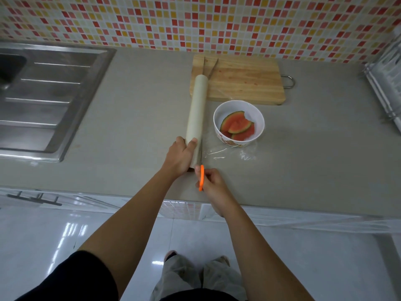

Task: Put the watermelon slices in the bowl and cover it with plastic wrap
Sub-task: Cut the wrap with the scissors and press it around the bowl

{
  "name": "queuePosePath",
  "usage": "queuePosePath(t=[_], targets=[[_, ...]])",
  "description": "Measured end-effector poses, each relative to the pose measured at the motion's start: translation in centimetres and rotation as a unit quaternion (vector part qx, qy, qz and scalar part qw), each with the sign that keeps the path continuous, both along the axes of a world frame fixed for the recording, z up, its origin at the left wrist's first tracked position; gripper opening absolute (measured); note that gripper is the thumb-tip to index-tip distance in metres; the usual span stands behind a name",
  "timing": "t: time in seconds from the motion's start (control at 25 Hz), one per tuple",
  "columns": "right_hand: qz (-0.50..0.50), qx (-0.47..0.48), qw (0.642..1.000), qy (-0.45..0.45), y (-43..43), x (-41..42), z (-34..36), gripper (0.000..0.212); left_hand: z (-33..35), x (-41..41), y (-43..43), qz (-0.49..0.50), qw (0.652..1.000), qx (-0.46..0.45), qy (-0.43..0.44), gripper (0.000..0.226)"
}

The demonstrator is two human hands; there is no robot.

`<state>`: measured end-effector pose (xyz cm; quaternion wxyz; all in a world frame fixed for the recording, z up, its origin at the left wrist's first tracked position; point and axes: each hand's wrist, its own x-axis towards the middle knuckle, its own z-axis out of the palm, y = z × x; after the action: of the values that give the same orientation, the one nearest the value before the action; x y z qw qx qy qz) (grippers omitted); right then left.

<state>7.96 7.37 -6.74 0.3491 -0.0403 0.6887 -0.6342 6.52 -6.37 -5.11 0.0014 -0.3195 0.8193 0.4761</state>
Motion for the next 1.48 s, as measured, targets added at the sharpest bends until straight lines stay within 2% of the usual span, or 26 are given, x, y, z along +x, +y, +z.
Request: queuePosePath(t=[0.16, 0.4, 0.6, 0.72, 0.8, 1.04, 1.2, 1.48], targets=[[0.003, 0.001, 1.0, -0.01, -0.4, -1.3, 0.1, 0.039, 0.1, 0.1, 0.1, 0.001, 1.0, 0.01, 0.007, 0.038], [0.005, 0.011, 0.999, 0.035, -1.1, -3.0, 0.0, 0.032, 0.1, 0.2, -0.1, 0.0, 1.0, 0.014, 0.005, 0.034], [-0.009, -0.021, 1.0, 0.015, -1.6, -3.0, 0.1, 0.03, 0.1, 0.3, -0.3, -0.002, 1.0, 0.023, 0.001, 0.035], [-0.024, -0.023, 0.999, 0.009, -1.8, -3.5, 0.4, 0.039, 0.1, 0.5, -0.3, -0.004, 1.0, 0.021, 0.004, 0.035], [-0.03, -0.022, 0.999, 0.004, -1.8, -3.7, 0.6, 0.034, 0.2, 0.6, -0.3, -0.008, 1.0, 0.019, 0.01, 0.035], [-0.011, -0.017, 0.999, 0.027, -2.1, -4.5, 0.3, 0.028, -0.1, 0.6, -0.4, -0.004, 1.0, -0.021, 0.011, 0.035], [-0.02, -0.04, 0.999, 0.001, -3.1, -5.0, 0.8, 0.031, -0.2, 0.6, -0.2, -0.004, 0.998, -0.067, 0.005, 0.032], [-0.022, -0.039, 0.999, 0.023, -4.0, -5.7, 0.9, 0.025, 0.1, 0.7, -0.6, -0.008, 0.997, -0.072, -0.003, 0.032]])
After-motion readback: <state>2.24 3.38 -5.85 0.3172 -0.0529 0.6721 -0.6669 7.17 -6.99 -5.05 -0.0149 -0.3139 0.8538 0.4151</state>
